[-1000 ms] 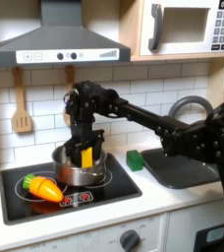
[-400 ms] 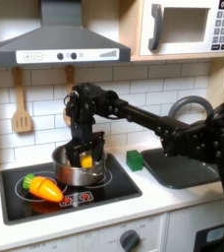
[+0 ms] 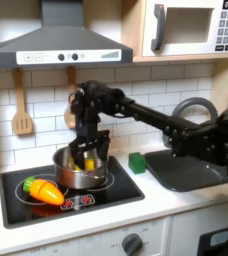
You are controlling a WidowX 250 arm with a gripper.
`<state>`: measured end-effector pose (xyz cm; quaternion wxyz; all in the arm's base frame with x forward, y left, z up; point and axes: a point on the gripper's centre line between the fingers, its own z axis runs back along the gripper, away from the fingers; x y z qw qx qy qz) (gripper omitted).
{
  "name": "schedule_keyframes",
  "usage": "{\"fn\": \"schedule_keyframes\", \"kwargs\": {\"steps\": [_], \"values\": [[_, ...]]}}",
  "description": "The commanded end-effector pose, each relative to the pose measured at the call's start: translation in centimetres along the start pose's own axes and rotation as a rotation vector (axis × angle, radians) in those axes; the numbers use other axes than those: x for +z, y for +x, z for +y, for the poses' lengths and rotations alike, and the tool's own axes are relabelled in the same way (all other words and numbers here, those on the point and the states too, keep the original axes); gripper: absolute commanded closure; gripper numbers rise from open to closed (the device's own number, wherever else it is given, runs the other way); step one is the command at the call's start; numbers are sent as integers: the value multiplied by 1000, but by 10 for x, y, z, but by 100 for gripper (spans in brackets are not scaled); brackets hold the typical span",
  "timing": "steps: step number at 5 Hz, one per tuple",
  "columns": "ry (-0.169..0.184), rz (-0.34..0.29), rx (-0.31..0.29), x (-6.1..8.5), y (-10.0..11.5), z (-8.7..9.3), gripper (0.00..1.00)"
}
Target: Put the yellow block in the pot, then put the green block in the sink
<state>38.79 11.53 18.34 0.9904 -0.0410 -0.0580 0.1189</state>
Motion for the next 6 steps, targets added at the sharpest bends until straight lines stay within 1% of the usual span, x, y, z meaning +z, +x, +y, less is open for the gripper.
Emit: {"fn": "schedule_keyframes", "kwargs": {"steps": [1,2,3,5,6], "values": [[-12,-41,-29,22,-4,-15,0],[-16,-48,-56,29,-6,-29,0],[-14,-47,-102,28,-11,-51,0],[-23,-34,-167,21,-26,-83,0],[-20,-28,-165,16,-28,-86,0]]}}
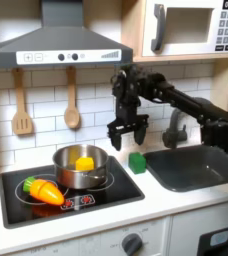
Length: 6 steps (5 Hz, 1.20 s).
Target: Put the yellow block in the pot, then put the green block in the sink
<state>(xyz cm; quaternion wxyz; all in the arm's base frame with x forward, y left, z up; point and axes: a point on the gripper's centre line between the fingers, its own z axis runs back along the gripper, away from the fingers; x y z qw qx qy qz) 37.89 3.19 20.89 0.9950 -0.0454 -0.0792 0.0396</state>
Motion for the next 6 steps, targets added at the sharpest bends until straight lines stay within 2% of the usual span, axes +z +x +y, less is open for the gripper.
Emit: {"fn": "schedule_keyframes", "kwargs": {"steps": [1,3,4,5,6], "values": [[-6,15,-11,-14,0,-9,0],[-6,8,-21,-17,2,-13,0],[-4,21,-42,-26,1,-23,0],[-5,21,-38,-29,1,-24,0],[-7,32,-41,-39,1,-29,0]]}}
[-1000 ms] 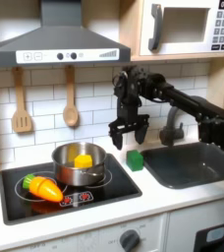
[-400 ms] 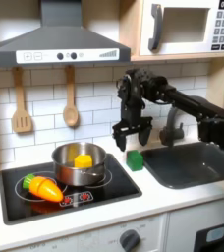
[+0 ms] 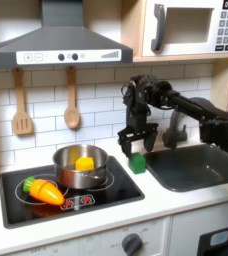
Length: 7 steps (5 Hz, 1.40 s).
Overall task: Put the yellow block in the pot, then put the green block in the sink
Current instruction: 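Put the green block in the sink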
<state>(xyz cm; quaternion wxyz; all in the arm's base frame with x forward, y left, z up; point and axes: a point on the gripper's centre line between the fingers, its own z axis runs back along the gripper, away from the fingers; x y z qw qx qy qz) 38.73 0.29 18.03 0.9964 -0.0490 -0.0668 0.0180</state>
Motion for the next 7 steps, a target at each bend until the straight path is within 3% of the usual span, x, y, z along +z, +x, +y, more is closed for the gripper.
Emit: {"fn": "schedule_keyframes", "kwargs": {"steps": [1,3,5,7], "values": [[9,8,8,-12,0,0,0],[9,22,-1,-27,-1,-5,0],[13,50,5,-44,-6,2,0],[8,44,-6,-49,-8,2,0]]}}
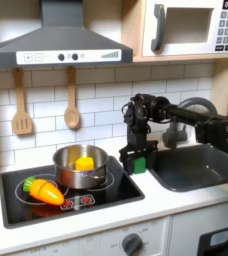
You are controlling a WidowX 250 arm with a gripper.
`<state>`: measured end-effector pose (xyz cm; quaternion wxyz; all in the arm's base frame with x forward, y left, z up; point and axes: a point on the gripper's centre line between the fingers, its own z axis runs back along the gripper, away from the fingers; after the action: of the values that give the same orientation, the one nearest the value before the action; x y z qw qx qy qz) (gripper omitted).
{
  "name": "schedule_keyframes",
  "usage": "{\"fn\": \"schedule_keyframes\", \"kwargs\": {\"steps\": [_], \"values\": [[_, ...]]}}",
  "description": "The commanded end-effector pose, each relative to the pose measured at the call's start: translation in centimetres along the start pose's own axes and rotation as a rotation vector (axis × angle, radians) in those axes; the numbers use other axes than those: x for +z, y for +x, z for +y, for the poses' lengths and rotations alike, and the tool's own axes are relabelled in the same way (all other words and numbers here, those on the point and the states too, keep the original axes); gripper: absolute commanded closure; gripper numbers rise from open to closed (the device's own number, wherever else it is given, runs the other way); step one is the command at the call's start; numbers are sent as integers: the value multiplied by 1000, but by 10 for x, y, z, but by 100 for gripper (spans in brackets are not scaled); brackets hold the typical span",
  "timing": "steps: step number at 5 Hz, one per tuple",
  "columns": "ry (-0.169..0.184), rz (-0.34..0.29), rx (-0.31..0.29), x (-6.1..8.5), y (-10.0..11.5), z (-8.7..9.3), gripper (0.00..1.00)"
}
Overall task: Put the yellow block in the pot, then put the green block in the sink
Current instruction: 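Put the green block in the sink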
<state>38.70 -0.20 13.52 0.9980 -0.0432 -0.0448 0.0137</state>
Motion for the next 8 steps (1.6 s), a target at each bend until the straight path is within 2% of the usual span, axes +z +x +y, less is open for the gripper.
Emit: {"fn": "schedule_keyframes", "kwargs": {"steps": [1,3,5,6,7,8], "values": [[0,-12,5,-4,-2,2,100],[0,-38,11,9,-2,2,100],[-1,-21,11,10,-7,-1,100],[-12,-61,12,27,-8,-5,100],[-19,-65,1,30,-7,-13,100],[-22,-56,-37,26,-10,-32,100]]}}
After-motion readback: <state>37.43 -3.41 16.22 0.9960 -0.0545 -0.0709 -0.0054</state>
